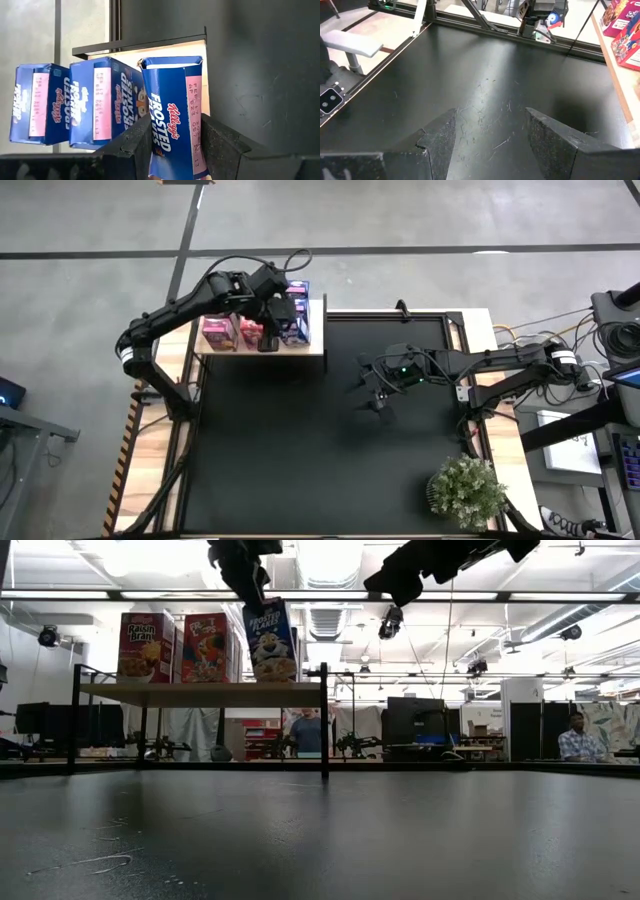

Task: Stack cereal on shelf
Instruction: Align the blue cereal box with the other blue cereal box on the shelf

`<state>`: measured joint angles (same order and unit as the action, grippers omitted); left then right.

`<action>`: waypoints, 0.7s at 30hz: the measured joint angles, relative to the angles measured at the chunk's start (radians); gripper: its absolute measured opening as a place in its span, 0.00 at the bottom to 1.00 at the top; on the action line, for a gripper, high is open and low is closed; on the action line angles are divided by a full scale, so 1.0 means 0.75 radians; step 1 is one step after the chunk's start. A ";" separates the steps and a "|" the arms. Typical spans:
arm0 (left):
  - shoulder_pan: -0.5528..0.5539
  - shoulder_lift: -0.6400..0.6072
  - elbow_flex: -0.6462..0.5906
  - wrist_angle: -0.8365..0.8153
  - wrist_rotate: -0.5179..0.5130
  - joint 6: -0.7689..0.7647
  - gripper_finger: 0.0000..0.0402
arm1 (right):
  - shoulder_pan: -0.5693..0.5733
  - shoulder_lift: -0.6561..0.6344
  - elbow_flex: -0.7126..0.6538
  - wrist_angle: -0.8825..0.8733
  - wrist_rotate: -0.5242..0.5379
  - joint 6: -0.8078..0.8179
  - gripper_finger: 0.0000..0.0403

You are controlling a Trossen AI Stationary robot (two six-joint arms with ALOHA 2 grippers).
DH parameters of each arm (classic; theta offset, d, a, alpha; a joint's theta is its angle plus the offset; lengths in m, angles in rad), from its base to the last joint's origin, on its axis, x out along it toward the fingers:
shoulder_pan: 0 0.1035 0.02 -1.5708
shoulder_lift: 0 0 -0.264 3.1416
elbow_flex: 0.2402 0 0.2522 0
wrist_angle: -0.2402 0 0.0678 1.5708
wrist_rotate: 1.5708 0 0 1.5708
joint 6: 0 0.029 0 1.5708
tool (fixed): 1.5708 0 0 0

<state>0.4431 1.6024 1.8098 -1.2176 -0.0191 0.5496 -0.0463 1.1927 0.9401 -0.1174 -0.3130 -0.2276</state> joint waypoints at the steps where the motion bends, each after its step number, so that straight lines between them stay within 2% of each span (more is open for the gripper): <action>1: 0.001 0.000 0.001 0.000 -0.006 0.000 0.33 | 0.000 0.000 0.000 0.000 0.000 -0.001 0.54; 21: 0.003 0.002 -0.009 0.035 -0.011 -0.020 0.42 | 0.000 0.000 0.000 -0.007 0.000 0.012 0.54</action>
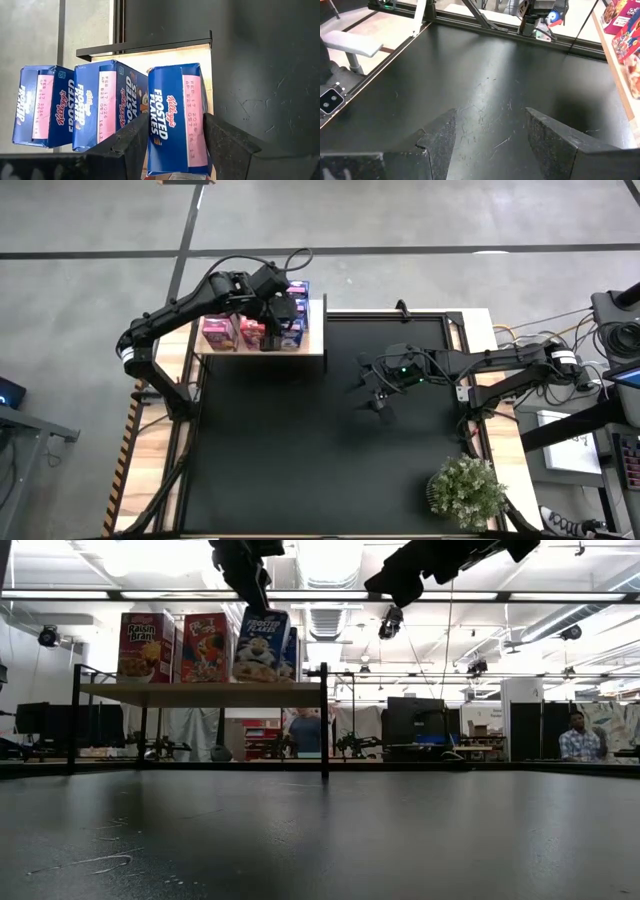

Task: Stack cereal on shelf
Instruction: Align the blue cereal box with the other blue cereal box on the shelf

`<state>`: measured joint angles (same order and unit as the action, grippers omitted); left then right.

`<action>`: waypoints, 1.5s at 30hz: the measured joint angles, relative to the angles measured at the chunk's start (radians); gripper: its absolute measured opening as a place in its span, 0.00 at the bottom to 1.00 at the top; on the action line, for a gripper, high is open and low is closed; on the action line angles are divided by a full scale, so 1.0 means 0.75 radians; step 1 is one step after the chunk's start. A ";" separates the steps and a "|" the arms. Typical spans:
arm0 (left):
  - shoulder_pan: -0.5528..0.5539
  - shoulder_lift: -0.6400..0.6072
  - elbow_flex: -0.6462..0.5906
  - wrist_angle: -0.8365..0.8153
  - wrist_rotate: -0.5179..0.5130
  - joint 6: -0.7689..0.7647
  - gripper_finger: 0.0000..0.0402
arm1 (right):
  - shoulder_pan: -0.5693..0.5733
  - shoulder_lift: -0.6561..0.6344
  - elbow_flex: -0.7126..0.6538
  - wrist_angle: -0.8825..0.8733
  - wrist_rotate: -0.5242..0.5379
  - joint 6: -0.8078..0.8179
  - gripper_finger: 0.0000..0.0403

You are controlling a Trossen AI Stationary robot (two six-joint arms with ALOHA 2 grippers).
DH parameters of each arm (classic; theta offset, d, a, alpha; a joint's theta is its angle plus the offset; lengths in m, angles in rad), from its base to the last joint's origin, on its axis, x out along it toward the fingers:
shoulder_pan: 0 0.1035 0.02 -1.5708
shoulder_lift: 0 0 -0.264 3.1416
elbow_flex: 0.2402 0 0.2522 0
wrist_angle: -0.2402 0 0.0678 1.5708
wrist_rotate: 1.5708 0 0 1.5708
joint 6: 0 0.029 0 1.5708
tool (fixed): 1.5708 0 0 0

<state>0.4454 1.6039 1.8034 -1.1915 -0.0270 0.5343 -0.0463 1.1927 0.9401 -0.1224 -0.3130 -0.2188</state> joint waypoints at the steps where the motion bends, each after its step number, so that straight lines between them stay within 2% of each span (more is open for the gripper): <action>1: 0.000 0.000 0.000 0.000 0.000 0.000 0.43 | 0.000 0.000 0.000 0.000 0.000 0.000 0.54; 28: 0.001 -0.001 -0.007 0.068 0.000 0.023 0.43 | 0.000 0.000 0.000 0.000 0.000 0.003 0.54; 34: -0.047 -0.014 0.066 0.051 0.001 -0.043 0.43 | 0.000 0.000 0.000 0.003 0.001 0.004 0.54; 39: -0.108 -0.067 0.022 0.054 0.001 -0.085 0.41 | 0.000 0.000 0.000 0.011 0.001 0.004 0.54; 41: -0.128 -0.085 -0.009 0.060 -0.038 -0.094 0.39 | 0.000 0.000 0.000 0.011 0.001 0.003 0.54; 45: -0.152 -0.127 -0.068 0.126 -0.267 -0.092 0.34 | 0.000 0.000 0.000 0.011 0.002 0.000 0.54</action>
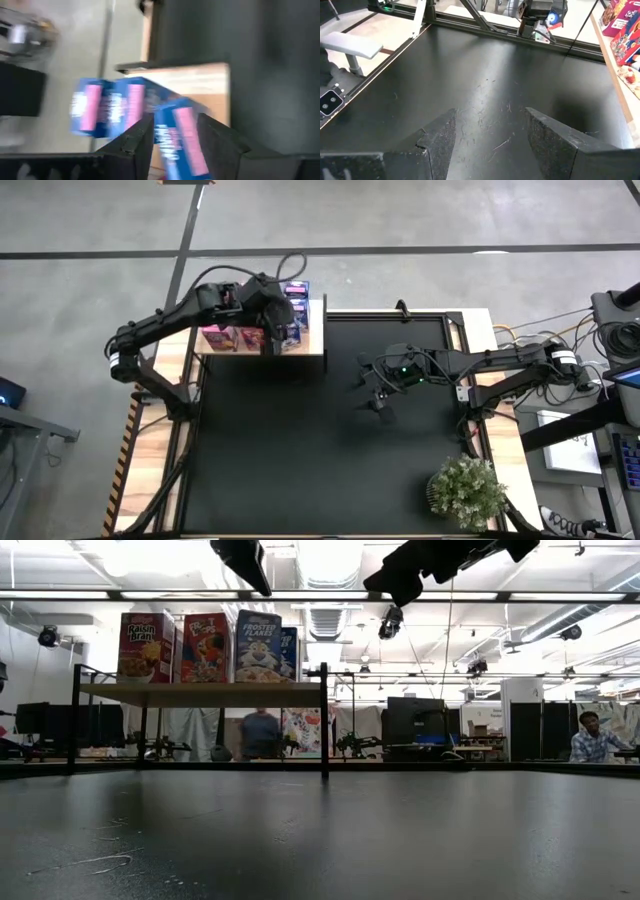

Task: Stack cereal on shelf
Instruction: Align the blue cereal box with the other blue cereal box on the shelf

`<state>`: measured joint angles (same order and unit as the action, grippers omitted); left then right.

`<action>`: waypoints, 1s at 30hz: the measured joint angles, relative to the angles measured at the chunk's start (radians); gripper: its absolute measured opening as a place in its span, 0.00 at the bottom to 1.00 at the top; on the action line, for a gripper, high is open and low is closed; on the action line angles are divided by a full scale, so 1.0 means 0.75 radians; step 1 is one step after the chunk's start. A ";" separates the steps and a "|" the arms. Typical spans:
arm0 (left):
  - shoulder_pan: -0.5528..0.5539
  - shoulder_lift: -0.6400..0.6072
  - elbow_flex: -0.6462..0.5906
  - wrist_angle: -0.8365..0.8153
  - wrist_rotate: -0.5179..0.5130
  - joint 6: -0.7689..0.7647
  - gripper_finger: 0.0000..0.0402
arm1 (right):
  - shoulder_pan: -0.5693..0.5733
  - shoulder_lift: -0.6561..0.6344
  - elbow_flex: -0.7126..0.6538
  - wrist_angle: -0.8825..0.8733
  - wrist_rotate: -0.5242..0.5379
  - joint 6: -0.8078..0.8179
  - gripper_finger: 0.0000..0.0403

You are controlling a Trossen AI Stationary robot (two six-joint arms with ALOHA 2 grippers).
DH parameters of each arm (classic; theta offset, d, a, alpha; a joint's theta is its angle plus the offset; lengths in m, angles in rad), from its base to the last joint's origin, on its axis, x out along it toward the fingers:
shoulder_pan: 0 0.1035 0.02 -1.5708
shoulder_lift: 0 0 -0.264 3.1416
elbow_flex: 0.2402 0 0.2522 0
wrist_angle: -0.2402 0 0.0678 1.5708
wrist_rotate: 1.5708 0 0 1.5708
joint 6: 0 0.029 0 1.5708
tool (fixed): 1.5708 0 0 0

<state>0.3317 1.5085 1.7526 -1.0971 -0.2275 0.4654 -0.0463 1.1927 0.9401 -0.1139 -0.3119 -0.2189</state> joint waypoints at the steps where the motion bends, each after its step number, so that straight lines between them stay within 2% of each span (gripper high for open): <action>1: 0.000 -0.012 -0.012 0.031 -0.021 0.004 0.32 | 0.000 0.000 0.000 0.000 0.000 -0.002 0.54; 7: 0.023 -0.010 -0.055 0.067 -0.147 0.007 0.14 | 0.000 0.000 0.000 0.000 0.002 -0.010 0.54; 12: 0.022 -0.011 -0.120 0.075 -0.132 0.028 0.01 | 0.000 0.000 0.000 -0.001 0.002 -0.011 0.54; 21: 0.022 -0.004 -0.148 0.087 -0.127 0.034 0.00 | 0.000 0.000 0.000 -0.001 0.001 -0.022 0.54; 26: 0.023 0.006 -0.148 0.115 -0.014 0.109 0.00 | 0.000 0.000 0.000 -0.001 0.001 -0.022 0.54; 30: 0.025 0.010 -0.148 0.137 -0.005 0.164 0.00 | 0.000 0.000 0.000 -0.001 0.001 -0.021 0.54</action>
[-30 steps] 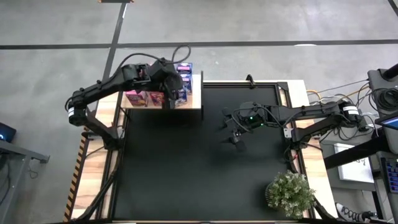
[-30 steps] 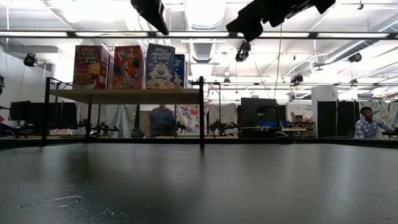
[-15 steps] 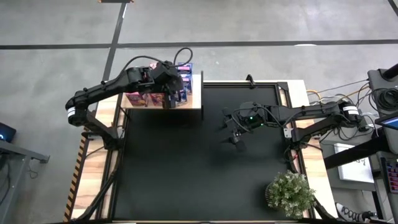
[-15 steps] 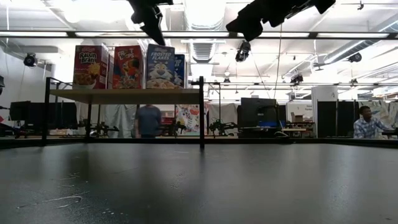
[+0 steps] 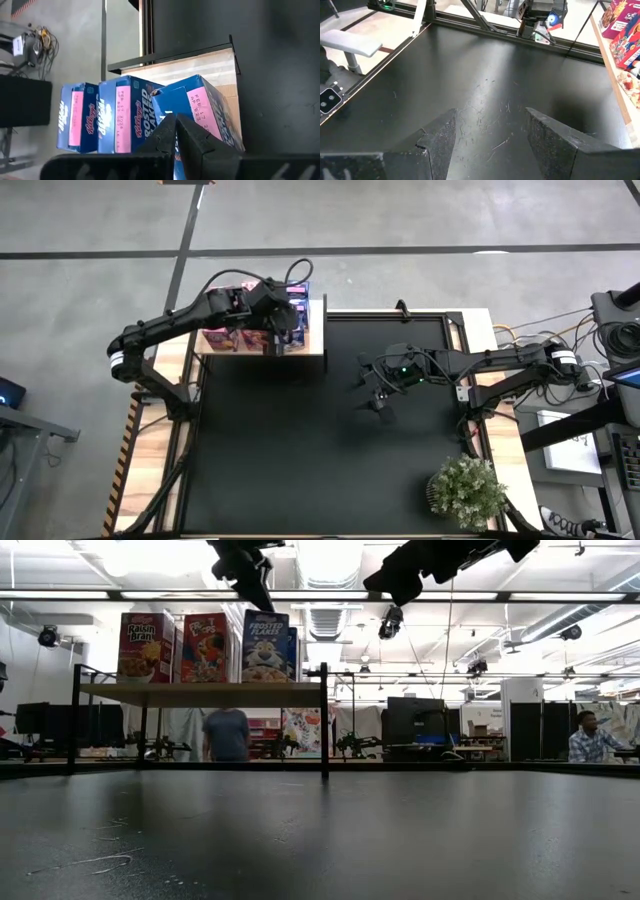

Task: Stack cereal on shelf
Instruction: Align the blue cereal box with the other blue cereal box on the shelf

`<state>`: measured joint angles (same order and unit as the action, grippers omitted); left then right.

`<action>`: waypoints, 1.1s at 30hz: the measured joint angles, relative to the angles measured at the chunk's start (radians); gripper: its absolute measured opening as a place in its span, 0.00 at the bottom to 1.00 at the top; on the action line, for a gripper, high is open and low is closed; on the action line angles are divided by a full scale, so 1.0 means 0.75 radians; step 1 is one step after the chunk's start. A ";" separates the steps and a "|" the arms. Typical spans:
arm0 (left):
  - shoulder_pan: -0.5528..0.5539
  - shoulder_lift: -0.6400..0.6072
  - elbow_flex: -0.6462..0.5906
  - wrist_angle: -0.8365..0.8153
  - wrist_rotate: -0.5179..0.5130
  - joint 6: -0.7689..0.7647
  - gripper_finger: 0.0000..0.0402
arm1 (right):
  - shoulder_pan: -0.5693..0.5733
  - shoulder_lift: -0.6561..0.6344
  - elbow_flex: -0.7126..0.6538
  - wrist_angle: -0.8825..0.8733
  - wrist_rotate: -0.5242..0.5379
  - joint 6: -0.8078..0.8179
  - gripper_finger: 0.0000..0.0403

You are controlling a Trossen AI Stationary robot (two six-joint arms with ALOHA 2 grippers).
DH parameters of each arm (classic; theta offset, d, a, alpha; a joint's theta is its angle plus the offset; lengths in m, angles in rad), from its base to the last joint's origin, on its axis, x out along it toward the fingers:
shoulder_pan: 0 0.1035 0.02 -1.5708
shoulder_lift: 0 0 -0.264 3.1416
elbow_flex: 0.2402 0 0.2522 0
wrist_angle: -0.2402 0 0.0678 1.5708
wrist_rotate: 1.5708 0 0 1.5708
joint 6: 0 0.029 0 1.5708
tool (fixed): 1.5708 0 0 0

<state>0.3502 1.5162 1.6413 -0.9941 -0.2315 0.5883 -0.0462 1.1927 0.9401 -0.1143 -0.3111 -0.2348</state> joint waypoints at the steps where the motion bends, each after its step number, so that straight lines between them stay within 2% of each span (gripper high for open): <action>1: 0.001 0.000 0.000 0.003 0.003 0.016 0.00 | 0.000 0.000 0.000 0.000 0.000 0.001 0.54; 10: 0.008 -0.008 -0.002 0.074 0.009 0.120 0.00 | 0.000 0.000 0.000 0.000 0.000 0.016 0.54; 19: -0.081 -0.133 -0.027 0.068 0.035 -0.054 0.00 | 0.000 0.000 -0.001 0.000 0.000 0.011 0.54; 22: -0.169 -0.237 -0.134 0.168 0.044 -0.125 0.00 | 0.000 0.002 -0.001 0.000 0.000 0.011 0.54; 27: -0.316 -0.428 -0.446 0.480 0.046 -0.266 0.00 | 0.000 0.003 -0.011 0.022 0.000 0.002 0.54; 33: -0.397 -0.588 -0.803 0.814 0.043 -0.310 0.00 | 0.000 0.003 -0.014 0.098 0.066 0.007 0.54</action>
<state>0.0527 1.0749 1.0393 -0.3839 -0.1989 0.3557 -0.0461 1.1950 0.9297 -0.0404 -0.2619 -0.2296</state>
